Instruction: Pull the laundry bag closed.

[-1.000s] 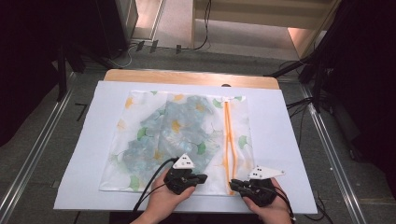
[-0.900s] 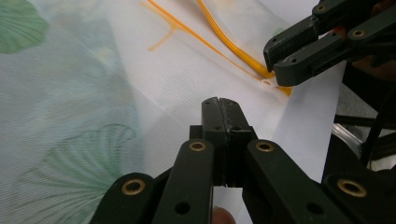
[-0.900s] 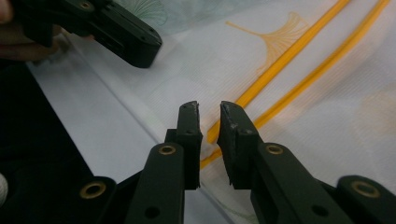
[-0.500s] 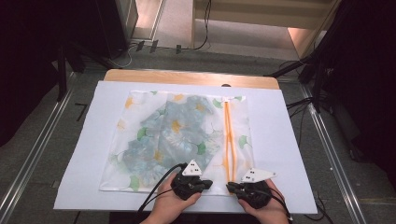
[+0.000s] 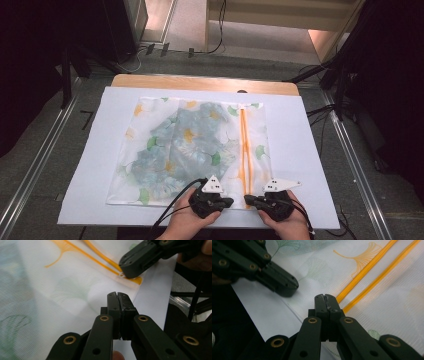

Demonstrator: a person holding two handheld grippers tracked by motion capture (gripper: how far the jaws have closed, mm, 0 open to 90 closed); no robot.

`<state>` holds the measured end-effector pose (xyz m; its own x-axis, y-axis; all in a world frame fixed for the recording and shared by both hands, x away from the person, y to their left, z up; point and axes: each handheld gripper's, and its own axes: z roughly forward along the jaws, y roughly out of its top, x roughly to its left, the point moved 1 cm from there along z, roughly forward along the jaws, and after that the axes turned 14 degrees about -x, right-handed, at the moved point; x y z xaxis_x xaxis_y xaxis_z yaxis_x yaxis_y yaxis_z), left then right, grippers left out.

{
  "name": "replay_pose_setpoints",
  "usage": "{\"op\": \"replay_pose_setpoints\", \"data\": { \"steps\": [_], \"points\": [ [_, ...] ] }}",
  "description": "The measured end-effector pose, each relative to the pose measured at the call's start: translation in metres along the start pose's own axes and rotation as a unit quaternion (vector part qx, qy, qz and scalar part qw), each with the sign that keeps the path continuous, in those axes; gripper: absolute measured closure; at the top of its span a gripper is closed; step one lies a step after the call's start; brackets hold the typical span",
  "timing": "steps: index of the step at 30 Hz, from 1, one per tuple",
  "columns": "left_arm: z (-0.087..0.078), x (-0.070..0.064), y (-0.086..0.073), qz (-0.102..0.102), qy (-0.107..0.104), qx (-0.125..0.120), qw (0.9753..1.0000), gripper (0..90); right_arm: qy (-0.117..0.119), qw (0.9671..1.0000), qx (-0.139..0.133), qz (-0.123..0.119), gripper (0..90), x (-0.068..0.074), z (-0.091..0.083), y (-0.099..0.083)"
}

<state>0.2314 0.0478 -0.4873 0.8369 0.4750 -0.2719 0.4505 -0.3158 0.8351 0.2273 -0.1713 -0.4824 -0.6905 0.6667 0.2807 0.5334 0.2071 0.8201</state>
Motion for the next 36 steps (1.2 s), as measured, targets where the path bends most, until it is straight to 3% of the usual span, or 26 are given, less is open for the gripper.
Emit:
{"op": "replay_pose_setpoints", "data": {
  "steps": [3,8,12,19,25,27,31,36],
  "points": [
    [0.001,0.000,-0.001,-0.006,-0.003,-0.003,1.0000,90.0,-0.002,1.0000,-0.002,0.006,90.0,0.000,0.001,0.000],
    [0.001,-0.003,-0.002,0.014,0.002,-0.004,0.9999,90.0,-0.015,0.9998,-0.005,0.008,90.0,0.001,0.001,0.002],
    [0.001,-0.004,-0.002,0.017,0.005,-0.002,0.9998,90.0,-0.022,0.9996,-0.010,0.017,90.0,0.001,0.001,0.004],
    [0.004,-0.004,0.002,0.001,-0.008,0.001,1.0000,90.0,-0.016,0.9994,0.002,0.030,90.0,-0.002,0.004,0.001],
    [0.015,-0.013,0.003,0.017,-0.020,0.003,0.9997,89.3,-0.001,0.9991,-0.004,0.043,90.0,-0.005,0.006,-0.002],
    [0.015,-0.012,0.003,0.010,-0.021,0.002,0.9997,90.0,-0.001,0.9989,-0.006,0.047,90.0,-0.006,0.006,-0.002],
    [0.016,-0.015,0.002,0.025,-0.016,0.003,0.9996,90.0,-0.010,0.9996,0.005,0.027,90.0,-0.001,0.005,0.000],
    [0.016,-0.014,0.002,0.016,-0.030,0.008,0.9994,90.0,-0.022,0.9995,0.004,0.022,90.0,0.001,0.006,0.002]
  ]
}}
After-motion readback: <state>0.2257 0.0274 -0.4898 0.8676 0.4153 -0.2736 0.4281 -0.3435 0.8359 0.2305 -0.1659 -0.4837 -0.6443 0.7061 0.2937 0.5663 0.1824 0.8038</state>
